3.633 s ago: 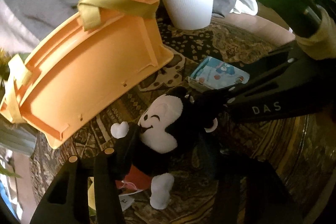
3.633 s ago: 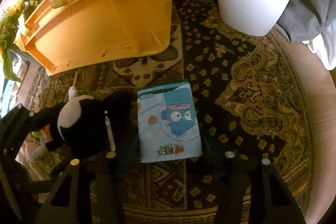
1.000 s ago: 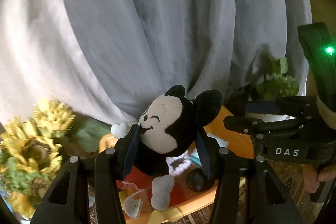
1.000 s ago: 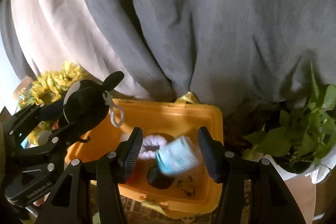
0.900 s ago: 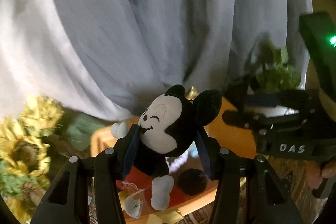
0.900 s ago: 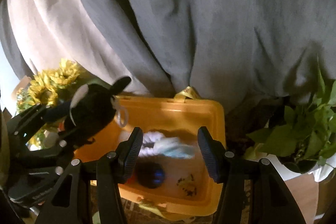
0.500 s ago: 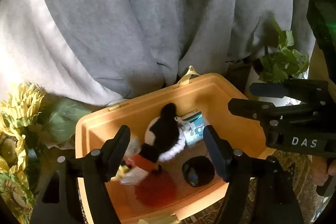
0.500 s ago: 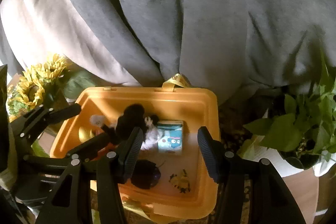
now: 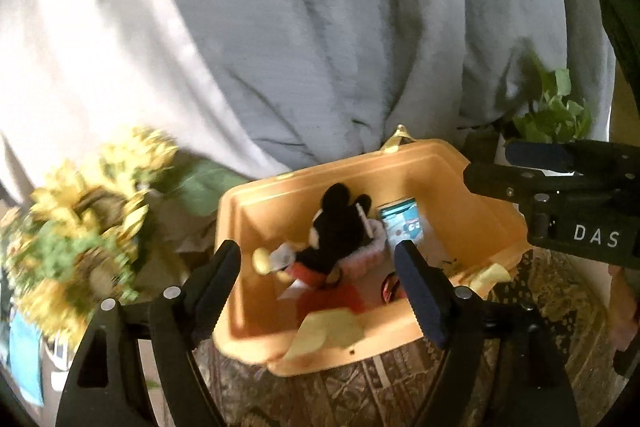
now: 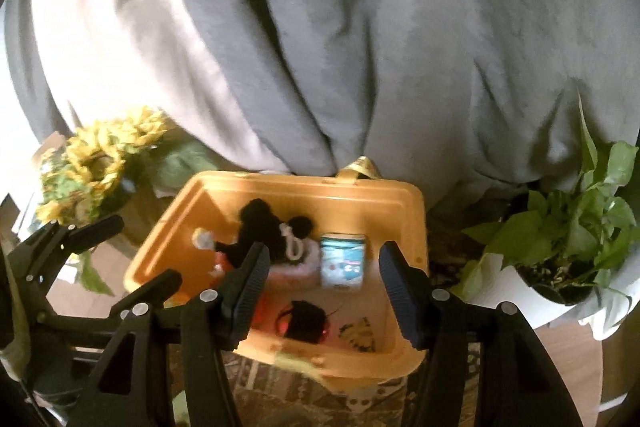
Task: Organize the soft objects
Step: 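Withdraw both grippers from the crate toward the pink sponge and green frog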
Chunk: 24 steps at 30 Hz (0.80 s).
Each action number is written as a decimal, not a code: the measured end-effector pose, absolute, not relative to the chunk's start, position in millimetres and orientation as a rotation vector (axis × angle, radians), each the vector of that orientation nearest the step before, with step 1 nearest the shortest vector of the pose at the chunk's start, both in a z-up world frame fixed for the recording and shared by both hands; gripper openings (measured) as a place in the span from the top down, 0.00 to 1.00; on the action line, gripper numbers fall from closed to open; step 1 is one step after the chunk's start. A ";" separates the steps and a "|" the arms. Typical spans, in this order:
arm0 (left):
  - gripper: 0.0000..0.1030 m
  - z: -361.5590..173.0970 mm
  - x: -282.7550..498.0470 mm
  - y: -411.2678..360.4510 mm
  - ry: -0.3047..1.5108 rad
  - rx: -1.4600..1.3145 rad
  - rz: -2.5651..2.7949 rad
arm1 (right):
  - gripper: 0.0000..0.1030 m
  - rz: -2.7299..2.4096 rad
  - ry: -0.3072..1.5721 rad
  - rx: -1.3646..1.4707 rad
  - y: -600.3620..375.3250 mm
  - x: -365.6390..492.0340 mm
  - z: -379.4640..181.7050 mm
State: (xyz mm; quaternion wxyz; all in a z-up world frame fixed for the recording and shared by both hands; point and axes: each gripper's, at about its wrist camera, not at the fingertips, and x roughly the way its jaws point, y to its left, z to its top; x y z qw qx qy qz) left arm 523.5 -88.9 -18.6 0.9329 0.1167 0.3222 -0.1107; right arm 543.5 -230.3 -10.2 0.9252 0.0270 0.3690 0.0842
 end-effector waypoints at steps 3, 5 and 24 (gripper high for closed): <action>0.21 -12.4 506.1 -79.1 0.647 0.208 -0.179 | 0.43 0.209 0.739 0.062 -223.0 532.3 -4.7; 0.20 -8.9 495.3 -72.8 0.646 0.188 -0.134 | 0.42 0.223 0.726 0.061 -219.1 525.9 -1.7; 0.14 -9.6 386.8 -20.0 0.638 0.023 0.141 | 0.41 0.424 0.699 -0.011 -172.9 465.5 -3.7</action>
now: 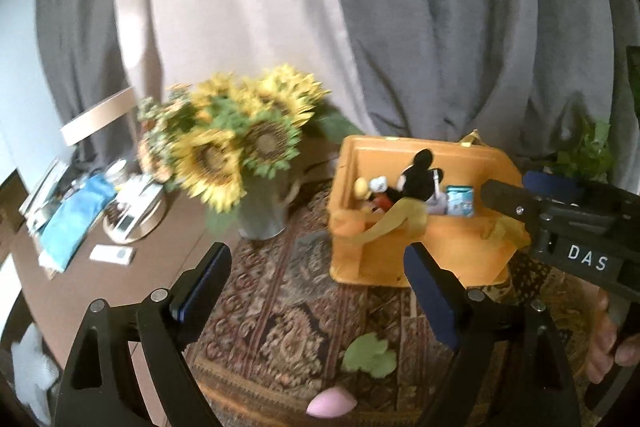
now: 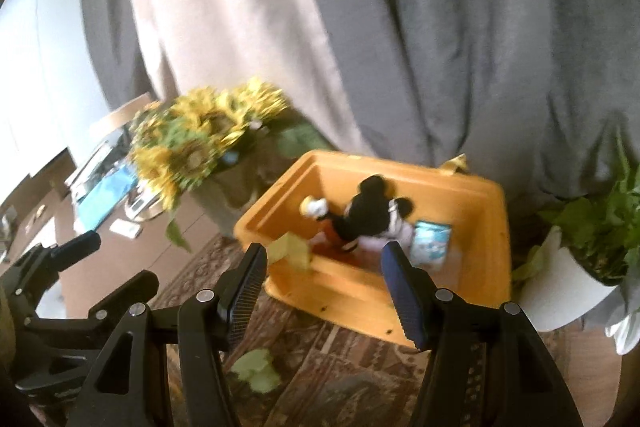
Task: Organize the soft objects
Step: 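Withdraw both grippers from the crate toward the pink sponge and green frog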
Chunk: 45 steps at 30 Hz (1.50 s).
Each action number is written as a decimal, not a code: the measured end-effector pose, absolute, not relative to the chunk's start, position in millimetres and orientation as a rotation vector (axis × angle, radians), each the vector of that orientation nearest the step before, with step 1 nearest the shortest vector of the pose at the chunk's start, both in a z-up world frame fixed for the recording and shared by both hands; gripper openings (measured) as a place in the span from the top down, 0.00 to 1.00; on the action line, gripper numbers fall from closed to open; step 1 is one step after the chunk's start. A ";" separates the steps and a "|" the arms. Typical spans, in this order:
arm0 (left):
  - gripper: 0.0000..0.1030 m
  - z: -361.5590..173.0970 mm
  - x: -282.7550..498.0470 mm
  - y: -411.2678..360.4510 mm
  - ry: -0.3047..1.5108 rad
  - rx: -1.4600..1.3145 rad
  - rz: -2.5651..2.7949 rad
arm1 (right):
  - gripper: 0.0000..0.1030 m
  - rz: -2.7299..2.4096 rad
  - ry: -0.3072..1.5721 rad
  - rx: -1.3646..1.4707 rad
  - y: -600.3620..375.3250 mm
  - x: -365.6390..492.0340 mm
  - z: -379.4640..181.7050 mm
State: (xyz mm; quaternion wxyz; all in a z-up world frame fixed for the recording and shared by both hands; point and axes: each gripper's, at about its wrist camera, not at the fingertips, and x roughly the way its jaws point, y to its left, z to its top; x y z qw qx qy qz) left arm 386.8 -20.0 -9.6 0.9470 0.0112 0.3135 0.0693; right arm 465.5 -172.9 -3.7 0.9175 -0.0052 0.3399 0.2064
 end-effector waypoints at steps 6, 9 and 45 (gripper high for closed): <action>0.14 -23.9 360.8 -9.7 0.668 -0.005 0.198 | 0.41 0.500 0.720 -0.037 -157.5 451.9 -16.8; 0.14 -33.1 351.9 -5.4 0.687 -0.032 0.221 | 0.41 0.541 0.738 -0.049 -149.7 444.7 -25.9; 0.22 -162.6 348.0 -0.2 0.958 -0.332 0.231 | 0.41 0.845 1.146 -0.241 -101.2 460.9 -166.5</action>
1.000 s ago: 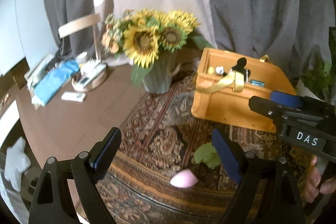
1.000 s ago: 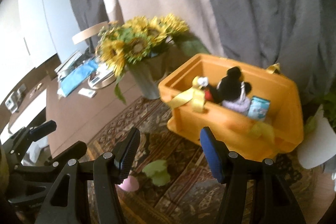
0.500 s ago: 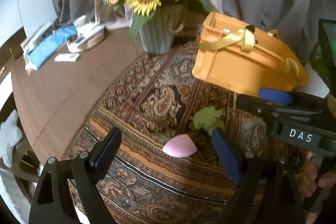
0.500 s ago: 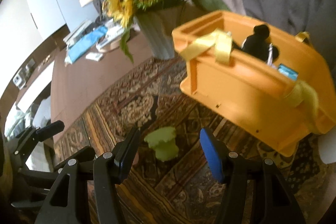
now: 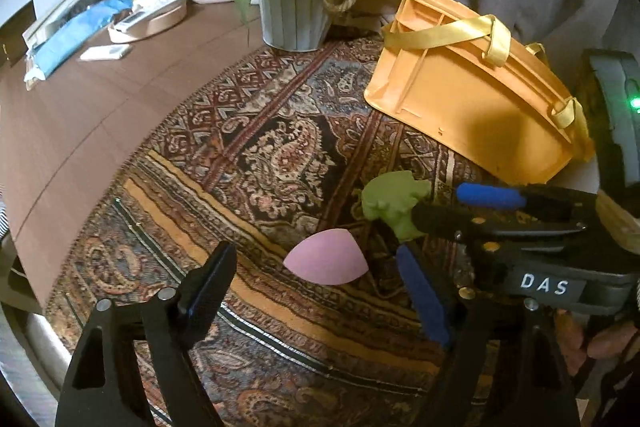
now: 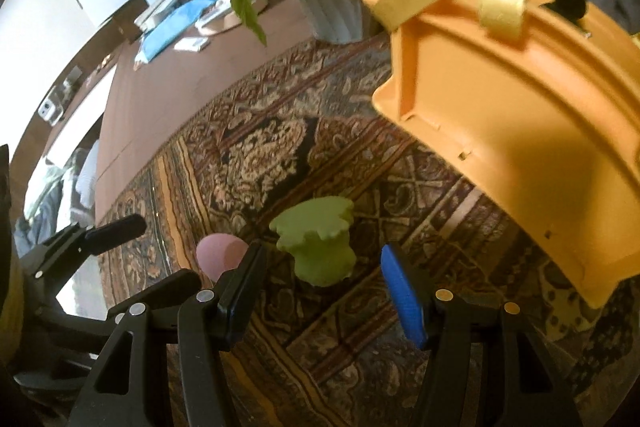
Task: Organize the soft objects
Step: 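Withdraw both grippers from the crate toward the pink sponge and green frog, then close the left gripper on the pink sponge while the right closes on the green frog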
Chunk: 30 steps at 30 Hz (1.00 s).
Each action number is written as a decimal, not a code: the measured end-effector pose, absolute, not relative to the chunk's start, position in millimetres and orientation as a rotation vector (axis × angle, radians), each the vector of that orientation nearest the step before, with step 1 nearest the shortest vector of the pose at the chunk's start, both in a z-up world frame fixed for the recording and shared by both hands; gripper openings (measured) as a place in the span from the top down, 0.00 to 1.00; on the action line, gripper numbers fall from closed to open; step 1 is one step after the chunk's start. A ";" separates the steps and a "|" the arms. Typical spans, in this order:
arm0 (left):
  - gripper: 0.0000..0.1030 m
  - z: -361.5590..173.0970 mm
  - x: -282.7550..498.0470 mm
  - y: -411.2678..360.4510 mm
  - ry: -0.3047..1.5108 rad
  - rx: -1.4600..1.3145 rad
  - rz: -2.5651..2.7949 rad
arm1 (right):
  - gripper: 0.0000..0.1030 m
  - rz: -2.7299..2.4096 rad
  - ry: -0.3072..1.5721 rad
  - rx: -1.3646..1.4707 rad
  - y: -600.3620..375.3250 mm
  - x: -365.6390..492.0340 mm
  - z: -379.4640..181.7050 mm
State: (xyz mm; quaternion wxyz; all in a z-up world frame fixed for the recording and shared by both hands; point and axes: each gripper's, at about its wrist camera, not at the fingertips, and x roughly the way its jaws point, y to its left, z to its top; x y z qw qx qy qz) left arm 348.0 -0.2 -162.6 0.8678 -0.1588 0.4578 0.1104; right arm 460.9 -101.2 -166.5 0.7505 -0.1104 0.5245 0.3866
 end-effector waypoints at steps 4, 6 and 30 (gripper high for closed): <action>0.23 -168.5 353.4 0.7 0.962 -0.329 0.239 | 0.41 0.861 1.161 -0.270 -97.4 463.8 -176.1; 0.25 -172.5 357.4 2.3 0.977 -0.338 0.238 | 0.41 0.864 1.170 -0.280 -95.2 466.3 -180.6; 0.54 -198.0 370.7 10.0 1.053 -0.447 0.191 | 0.59 0.894 1.174 -0.218 -86.7 466.9 -202.5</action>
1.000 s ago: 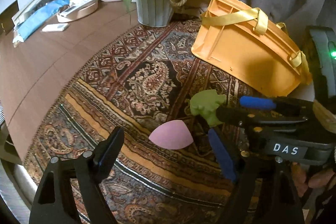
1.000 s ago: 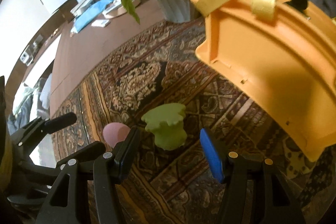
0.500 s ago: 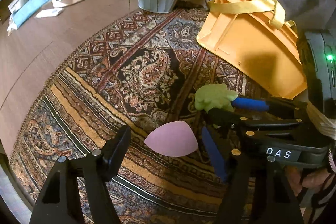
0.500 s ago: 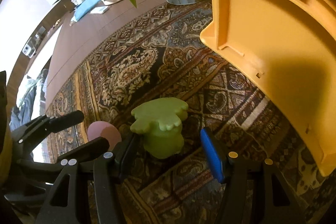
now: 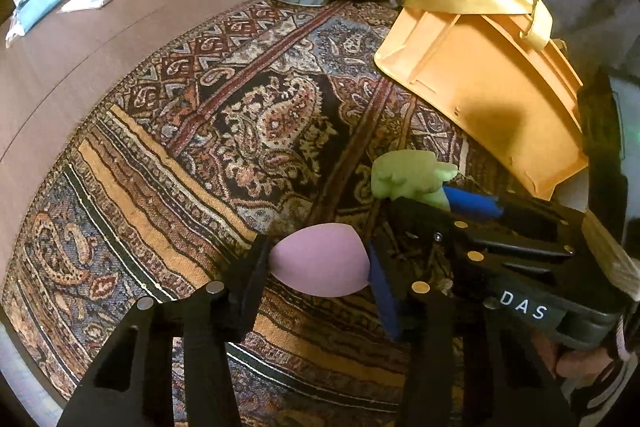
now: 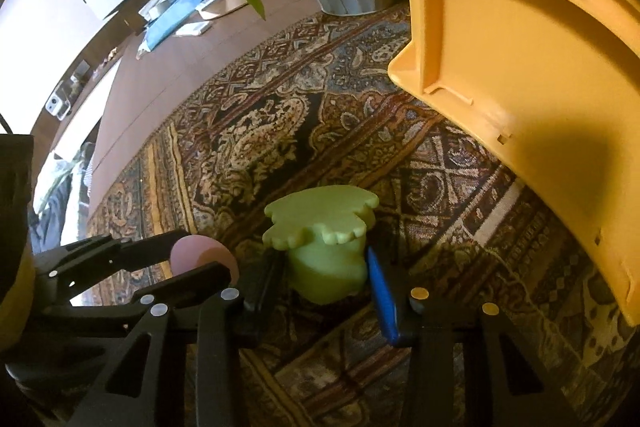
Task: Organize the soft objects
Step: 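Close the left gripper on the pink sponge while the right closes on the green frog, then lift and carry the pink sponge with the left gripper while the right carries the frog to the crate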
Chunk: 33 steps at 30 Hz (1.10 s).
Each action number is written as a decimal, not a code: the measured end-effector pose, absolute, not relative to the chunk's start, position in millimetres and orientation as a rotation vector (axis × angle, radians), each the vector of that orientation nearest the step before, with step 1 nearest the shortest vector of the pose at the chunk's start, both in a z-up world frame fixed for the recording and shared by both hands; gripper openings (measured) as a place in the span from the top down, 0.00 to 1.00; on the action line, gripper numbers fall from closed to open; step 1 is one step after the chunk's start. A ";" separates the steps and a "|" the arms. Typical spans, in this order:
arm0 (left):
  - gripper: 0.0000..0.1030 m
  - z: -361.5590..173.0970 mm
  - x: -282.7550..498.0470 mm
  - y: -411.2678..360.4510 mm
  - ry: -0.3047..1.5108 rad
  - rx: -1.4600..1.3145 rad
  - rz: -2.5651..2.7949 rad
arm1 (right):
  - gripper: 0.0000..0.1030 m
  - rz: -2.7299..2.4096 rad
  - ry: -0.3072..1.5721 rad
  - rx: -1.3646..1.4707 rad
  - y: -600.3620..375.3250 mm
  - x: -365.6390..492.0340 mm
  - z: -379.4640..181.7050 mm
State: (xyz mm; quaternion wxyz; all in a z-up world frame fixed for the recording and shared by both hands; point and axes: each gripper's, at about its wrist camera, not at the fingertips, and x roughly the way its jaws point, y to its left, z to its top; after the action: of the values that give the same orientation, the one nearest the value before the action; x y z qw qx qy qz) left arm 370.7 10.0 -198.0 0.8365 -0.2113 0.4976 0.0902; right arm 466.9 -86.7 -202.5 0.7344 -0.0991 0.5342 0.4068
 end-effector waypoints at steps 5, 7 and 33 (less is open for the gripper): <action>0.55 -187.5 362.3 9.2 1.025 -0.397 0.210 | 0.59 0.845 1.127 -0.197 -96.9 458.9 -192.3; 0.55 -183.9 360.3 7.0 1.016 -0.387 0.208 | 0.59 0.825 1.113 -0.175 -102.6 456.7 -187.6; 0.55 -90.2 349.1 -38.3 0.755 -0.179 0.046 | 0.59 0.516 0.835 0.041 -189.6 409.0 -87.9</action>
State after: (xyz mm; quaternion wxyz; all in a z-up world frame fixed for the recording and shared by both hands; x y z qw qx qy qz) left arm 349.1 -38.3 -90.2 0.9254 -0.0873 0.3681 0.0225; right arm 409.0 -189.6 -87.9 0.8817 0.0197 0.4011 0.2476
